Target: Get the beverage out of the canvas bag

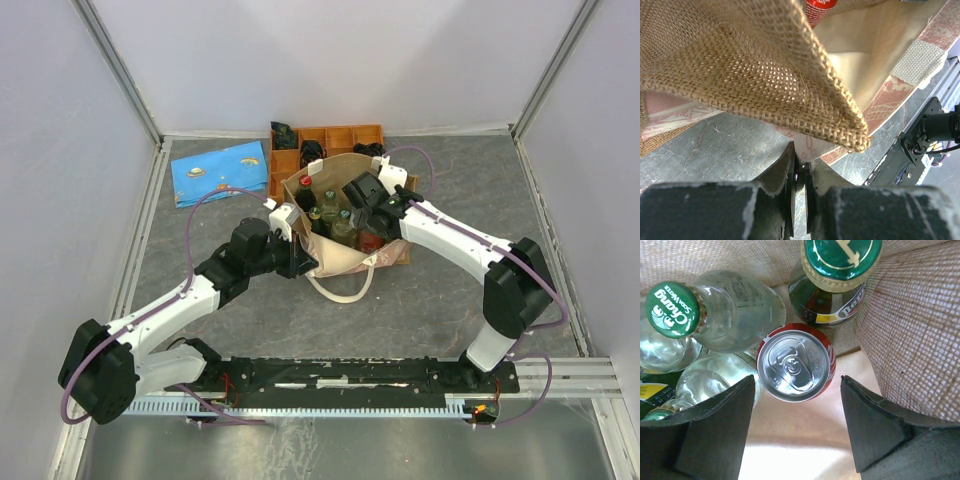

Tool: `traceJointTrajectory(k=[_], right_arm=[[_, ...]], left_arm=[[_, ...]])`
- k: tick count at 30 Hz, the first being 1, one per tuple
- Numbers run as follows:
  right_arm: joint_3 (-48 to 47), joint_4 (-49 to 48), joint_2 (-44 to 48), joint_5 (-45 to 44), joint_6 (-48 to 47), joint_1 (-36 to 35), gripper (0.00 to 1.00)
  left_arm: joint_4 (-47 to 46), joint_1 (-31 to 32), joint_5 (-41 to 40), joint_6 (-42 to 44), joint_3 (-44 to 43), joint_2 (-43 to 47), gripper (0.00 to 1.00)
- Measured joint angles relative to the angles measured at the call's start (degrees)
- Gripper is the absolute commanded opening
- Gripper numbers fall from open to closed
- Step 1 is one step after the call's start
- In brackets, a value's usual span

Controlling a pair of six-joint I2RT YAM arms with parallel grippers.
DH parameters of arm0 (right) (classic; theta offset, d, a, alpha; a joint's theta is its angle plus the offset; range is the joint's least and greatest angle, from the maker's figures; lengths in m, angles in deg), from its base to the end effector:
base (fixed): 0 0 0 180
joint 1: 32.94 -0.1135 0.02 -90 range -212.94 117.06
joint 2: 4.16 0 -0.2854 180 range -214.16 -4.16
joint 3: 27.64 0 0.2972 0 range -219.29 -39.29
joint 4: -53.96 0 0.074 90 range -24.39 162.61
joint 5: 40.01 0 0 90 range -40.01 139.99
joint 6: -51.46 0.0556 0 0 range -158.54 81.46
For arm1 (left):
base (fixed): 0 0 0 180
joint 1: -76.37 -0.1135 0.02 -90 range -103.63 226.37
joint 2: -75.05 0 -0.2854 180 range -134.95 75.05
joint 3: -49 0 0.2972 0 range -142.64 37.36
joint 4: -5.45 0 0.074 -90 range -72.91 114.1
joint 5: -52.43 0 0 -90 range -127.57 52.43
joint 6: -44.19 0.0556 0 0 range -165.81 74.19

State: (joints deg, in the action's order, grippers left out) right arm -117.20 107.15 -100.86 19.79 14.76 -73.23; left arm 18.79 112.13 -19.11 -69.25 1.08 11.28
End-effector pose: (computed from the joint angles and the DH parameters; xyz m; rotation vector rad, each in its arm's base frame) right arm 0.3298 0.2429 0.2540 0.4449 2.3792 0.0201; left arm 0.2254 -0.1840 0.2265 0.4423 2.1532 -0.9435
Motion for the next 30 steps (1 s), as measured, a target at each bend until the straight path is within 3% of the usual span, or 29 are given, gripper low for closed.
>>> traceJointTrajectory(k=[16,30], right_arm=[[-0.6,-1.1,-4.1,-2.0,2.2,0.1,0.73],[-0.3,-2.3,-4.2,-0.3,0.2,0.1,0.75]], left_arm=[[0.1,0.0,0.0,0.4,0.0,-0.1,0.03],[0.3,0.0,0.1,0.8,-0.4,-0.7,0.03]])
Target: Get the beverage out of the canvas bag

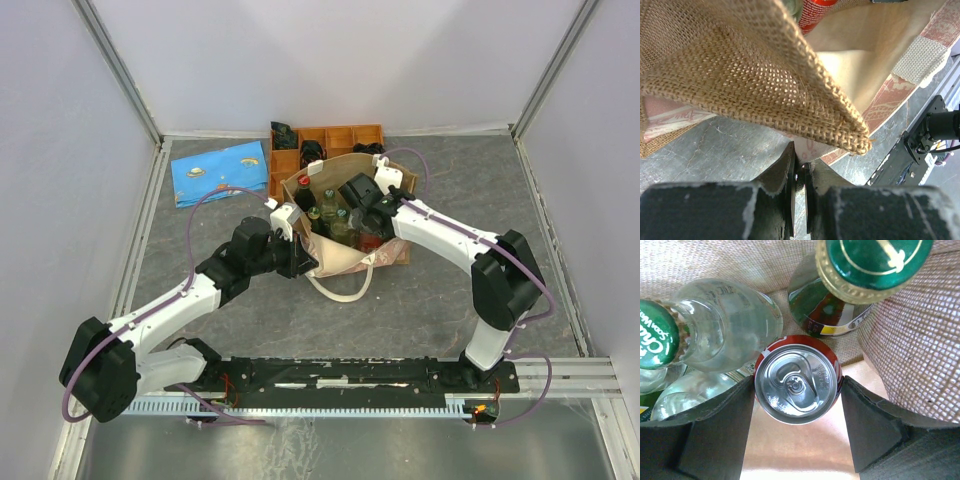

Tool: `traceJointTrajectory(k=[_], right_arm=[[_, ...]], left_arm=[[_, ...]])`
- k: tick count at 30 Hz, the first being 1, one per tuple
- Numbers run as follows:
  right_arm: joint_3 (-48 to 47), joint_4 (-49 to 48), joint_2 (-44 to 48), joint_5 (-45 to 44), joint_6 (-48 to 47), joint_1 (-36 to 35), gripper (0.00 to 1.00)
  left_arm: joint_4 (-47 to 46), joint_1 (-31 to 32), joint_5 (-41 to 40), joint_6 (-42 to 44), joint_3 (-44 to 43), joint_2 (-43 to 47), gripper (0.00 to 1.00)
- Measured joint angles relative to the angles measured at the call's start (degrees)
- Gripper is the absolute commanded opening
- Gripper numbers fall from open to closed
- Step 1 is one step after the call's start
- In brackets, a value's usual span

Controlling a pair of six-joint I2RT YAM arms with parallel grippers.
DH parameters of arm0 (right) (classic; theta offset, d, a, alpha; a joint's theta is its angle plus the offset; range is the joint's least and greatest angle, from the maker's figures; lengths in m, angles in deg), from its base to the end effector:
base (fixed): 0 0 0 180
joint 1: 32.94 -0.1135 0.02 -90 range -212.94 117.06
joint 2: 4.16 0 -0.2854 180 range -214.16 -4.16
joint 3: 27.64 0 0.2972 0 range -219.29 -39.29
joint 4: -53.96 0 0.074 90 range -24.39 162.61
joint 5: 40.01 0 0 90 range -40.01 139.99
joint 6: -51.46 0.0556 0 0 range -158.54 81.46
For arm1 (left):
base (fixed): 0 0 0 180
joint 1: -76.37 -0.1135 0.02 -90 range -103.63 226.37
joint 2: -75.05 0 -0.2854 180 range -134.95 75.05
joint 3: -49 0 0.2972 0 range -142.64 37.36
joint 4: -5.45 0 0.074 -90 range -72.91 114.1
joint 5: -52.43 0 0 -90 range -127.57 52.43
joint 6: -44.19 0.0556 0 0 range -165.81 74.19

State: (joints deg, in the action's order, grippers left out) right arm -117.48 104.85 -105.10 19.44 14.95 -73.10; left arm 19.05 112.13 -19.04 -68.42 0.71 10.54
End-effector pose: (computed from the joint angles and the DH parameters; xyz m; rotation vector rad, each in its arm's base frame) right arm 0.3415 0.2512 0.2289 0.4463 2.3934 -0.0121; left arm 0.2270 -0.1853 0.2251 0.4579 2.1589 -0.9337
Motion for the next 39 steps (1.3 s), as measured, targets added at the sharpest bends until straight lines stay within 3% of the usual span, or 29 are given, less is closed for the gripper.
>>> traceJointTrajectory(k=[10,13,14,15,16,26,39], right_arm=[[-0.3,-1.6,-1.4,1.1,-1.9,0.4,0.70],[-0.3,-2.3,-1.8,1.4,-2.4,0.6,0.50],[-0.3,-2.6,-1.9,1.4,-2.5,0.7,0.36],[-0.3,-2.8,-1.9,1.4,-2.6,0.7,0.13],[-0.3,-2.9,-2.0,1.4,-2.6,0.7,0.01],[0.3,-3.9,-0.8,0.9,-3.9,0.7,0.00],[-1.2,-2.4,1.9,-1.5,-17.2,-1.3,0.00]], left_arm=[[0.0,0.0,0.0,0.0,-0.1,0.0,0.03],[-0.2,0.0,0.0,0.0,-0.1,0.0,0.03],[-0.2,0.0,0.0,0.0,-0.1,0.0,0.03],[-0.2,0.0,0.0,0.0,-0.1,0.0,0.03],[-0.2,0.0,0.0,0.0,-0.1,0.0,0.03],[-0.3,0.0,0.0,0.0,-0.1,0.0,0.03],[-0.4,0.0,0.0,0.2,-0.1,-0.4,0.03]])
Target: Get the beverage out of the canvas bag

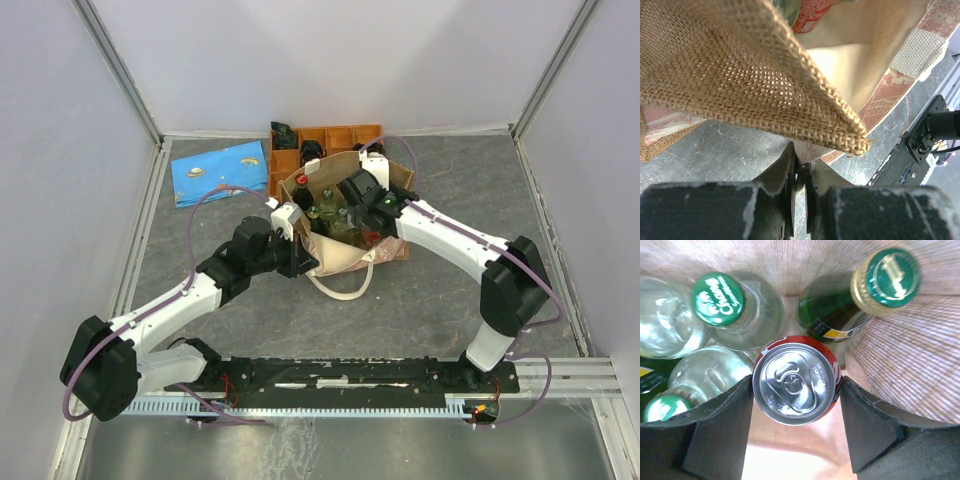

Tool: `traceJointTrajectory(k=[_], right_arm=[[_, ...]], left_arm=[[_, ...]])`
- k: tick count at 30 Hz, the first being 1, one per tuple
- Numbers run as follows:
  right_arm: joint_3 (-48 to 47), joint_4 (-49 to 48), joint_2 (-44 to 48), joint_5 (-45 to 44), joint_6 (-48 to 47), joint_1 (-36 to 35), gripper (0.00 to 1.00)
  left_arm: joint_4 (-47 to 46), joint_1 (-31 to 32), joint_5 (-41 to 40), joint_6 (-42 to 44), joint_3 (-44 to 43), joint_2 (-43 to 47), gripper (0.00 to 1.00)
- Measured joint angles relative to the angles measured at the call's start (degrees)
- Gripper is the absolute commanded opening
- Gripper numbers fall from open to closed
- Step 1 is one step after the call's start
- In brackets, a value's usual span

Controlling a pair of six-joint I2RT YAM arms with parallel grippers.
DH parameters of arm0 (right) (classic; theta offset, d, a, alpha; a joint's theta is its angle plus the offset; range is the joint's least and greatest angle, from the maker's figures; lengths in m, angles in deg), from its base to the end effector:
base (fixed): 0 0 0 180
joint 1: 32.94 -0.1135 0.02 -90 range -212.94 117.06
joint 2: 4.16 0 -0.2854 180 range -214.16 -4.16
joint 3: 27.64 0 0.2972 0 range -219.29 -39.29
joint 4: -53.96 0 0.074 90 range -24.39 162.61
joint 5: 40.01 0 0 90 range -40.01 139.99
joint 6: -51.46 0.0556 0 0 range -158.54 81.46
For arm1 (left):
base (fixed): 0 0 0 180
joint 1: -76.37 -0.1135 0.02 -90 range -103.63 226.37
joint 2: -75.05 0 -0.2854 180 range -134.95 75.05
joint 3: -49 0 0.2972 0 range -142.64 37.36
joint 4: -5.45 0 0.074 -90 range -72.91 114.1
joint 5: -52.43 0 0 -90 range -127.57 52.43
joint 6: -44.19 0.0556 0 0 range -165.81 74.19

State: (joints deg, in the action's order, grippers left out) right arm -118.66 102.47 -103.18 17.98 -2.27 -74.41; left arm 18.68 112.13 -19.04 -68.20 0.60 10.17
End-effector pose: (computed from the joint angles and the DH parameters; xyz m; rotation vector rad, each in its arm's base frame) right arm 0.3386 0.2600 0.2530 0.0960 2.3558 -0.0811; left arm 0.2282 -0.1861 0.2248 0.4619 2.1553 -0.9321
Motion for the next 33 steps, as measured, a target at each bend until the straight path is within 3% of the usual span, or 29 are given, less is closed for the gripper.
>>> traceJointTrajectory(k=[15,33], right_arm=[[-2.6,0.3,6.7,-0.2,-3.4,-0.2,0.00],[-14.8,1.7,12.8,0.8,-13.6,-3.3,0.00]], left_arm=[[0.1,0.0,0.1,0.6,-0.6,-0.9,0.03],[1.4,0.0,0.1,0.9,-1.9,-1.8,0.03]])
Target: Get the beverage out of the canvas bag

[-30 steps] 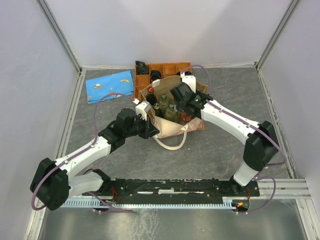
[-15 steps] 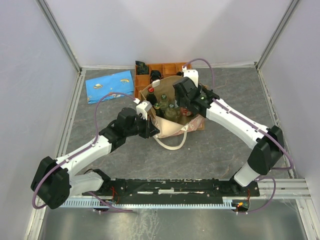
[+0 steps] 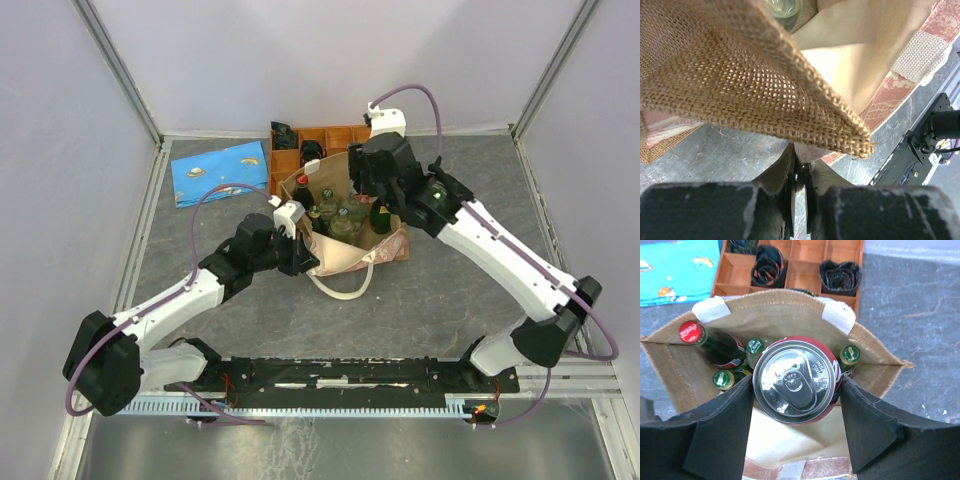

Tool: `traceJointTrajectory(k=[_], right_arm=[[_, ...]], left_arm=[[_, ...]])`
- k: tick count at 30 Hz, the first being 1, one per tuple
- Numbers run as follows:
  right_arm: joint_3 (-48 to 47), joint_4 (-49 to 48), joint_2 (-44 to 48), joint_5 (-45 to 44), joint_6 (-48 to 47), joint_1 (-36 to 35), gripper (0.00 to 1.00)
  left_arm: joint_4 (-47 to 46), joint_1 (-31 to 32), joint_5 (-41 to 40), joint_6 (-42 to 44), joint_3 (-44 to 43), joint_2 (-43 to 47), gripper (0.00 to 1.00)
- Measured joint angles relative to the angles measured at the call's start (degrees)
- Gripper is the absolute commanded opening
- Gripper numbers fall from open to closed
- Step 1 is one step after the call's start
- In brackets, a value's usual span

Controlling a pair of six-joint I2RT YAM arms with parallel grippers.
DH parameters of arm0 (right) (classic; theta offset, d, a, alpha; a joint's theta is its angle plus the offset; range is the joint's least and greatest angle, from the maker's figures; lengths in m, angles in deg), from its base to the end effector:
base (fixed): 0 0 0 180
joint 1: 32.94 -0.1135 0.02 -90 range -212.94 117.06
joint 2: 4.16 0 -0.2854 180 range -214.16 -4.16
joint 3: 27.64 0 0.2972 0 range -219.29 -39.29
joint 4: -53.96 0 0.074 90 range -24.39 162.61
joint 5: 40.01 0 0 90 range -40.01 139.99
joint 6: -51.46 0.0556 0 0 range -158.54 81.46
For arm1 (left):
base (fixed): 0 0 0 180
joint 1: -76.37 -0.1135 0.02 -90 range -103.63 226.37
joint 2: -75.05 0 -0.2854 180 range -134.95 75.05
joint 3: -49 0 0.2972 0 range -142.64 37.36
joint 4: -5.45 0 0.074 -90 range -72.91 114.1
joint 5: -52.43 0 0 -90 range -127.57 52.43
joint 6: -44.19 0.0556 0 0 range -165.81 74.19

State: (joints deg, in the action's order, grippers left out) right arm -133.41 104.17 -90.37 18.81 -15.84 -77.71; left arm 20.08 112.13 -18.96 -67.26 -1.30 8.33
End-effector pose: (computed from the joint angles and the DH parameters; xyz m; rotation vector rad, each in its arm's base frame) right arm 0.2941 0.2512 0.4358 -0.0708 2.0250 0.1689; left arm 0.2337 -0.1902 0.2263 0.4796 2.1731 -0.9184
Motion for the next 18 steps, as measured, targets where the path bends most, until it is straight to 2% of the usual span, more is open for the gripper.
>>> traceJointTrajectory(k=[7,12,18], right_arm=[[-1.4,-1.2,6.7,-2.2,-4.7,-0.1,0.00],[-1.2,-3.6,12.0,-10.2,-9.2,0.1,0.00],[4.8,-8.6,18.1,-17.5,-11.9,5.8,0.00]], left_arm=[[0.2,0.0,0.0,0.4,-0.2,-0.1,0.03],[0.4,0.0,0.1,0.5,-0.4,-0.3,0.03],[1.5,0.0,0.6,0.9,-1.6,-1.0,0.03]])
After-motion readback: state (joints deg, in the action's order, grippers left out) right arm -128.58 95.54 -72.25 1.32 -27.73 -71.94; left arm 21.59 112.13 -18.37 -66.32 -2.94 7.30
